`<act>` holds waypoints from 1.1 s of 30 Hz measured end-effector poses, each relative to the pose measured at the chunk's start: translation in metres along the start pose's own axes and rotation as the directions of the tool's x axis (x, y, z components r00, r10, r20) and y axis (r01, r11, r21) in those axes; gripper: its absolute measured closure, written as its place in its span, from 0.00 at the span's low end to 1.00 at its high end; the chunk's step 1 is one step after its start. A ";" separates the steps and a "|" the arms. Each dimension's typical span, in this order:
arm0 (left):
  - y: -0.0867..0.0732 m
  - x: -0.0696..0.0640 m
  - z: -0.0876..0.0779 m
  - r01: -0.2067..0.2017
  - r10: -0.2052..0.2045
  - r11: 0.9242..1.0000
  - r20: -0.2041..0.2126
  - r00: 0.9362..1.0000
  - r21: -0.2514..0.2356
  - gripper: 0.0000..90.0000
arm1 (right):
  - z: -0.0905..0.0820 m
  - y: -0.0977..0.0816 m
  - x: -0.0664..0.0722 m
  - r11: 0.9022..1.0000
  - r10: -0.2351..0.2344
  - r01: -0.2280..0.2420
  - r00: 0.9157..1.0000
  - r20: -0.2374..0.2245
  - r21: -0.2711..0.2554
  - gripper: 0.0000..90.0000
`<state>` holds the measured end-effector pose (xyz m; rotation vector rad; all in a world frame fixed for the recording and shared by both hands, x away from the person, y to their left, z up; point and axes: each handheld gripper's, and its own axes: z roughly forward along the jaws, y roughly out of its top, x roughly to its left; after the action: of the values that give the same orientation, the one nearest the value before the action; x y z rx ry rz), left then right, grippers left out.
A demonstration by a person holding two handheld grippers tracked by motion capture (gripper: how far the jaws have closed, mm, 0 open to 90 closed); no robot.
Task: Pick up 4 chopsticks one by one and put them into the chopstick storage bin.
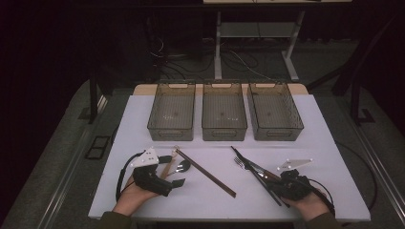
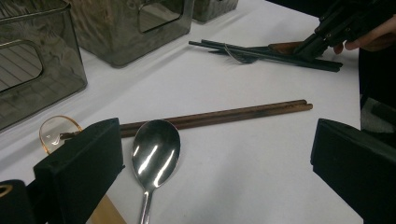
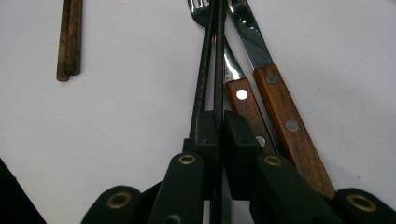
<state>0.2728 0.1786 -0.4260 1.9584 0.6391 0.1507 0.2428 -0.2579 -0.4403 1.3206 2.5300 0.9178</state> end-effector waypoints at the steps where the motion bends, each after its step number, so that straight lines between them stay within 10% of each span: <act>1: 0.000 0.000 0.000 0.000 0.000 1.000 0.000 1.000 0.000 0.02 | 0.000 0.000 0.000 1.000 0.001 -0.001 1.000 0.002 -0.001 0.94; 33: 0.000 0.000 0.001 -0.007 0.007 1.000 0.010 1.000 0.000 0.02 | -0.015 0.010 -0.019 0.998 -0.017 0.015 1.000 -0.023 -0.064 0.95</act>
<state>0.2729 0.1776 -0.4263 1.9604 0.6261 0.1456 0.2554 -0.2756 -0.4251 1.2769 2.5027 1.0083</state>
